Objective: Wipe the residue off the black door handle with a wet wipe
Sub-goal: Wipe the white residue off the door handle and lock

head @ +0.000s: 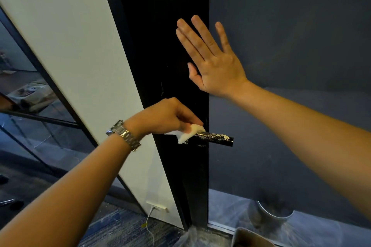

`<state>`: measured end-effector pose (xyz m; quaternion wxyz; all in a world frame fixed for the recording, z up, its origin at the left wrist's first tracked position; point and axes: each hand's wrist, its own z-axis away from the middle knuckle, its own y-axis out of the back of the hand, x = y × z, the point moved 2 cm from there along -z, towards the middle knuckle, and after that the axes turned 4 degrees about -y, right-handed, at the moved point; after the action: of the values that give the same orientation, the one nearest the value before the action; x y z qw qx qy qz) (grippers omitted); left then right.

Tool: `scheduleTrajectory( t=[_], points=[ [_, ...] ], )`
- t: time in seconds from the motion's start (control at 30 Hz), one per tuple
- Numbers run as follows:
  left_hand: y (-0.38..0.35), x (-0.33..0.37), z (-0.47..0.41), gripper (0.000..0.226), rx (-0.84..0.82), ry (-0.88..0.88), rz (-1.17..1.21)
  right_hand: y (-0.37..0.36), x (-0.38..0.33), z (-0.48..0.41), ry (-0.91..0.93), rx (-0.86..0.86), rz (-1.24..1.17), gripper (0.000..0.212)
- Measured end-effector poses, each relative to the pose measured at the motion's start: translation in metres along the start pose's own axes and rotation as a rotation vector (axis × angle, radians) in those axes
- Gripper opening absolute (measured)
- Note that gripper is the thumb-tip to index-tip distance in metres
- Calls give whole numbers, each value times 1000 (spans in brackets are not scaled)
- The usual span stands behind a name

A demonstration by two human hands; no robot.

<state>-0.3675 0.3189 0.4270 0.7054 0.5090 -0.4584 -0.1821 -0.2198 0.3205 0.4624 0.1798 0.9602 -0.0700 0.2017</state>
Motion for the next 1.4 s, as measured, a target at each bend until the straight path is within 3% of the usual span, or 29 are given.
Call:
scheduleTrajectory(
  t=[0.27,0.53,0.93,1.2,1.4],
  points=[
    [-2,-10,1,25,37,-15,-44,0,0,0,-3,6,-7,56],
    [-14,0,-13,25,-6,-49,142,0,0,0,-4,15,-9,56],
    [-24,6,-17,27,-65,-75,179,1,0,0,-7,18,-18,55],
    [-37,23,-23,26,39,-109,300,1,0,-1,-10,15,-17,55],
    [-24,11,-23,23,-23,-55,287,0,0,-1,-11,3,-27,55]
  ],
)
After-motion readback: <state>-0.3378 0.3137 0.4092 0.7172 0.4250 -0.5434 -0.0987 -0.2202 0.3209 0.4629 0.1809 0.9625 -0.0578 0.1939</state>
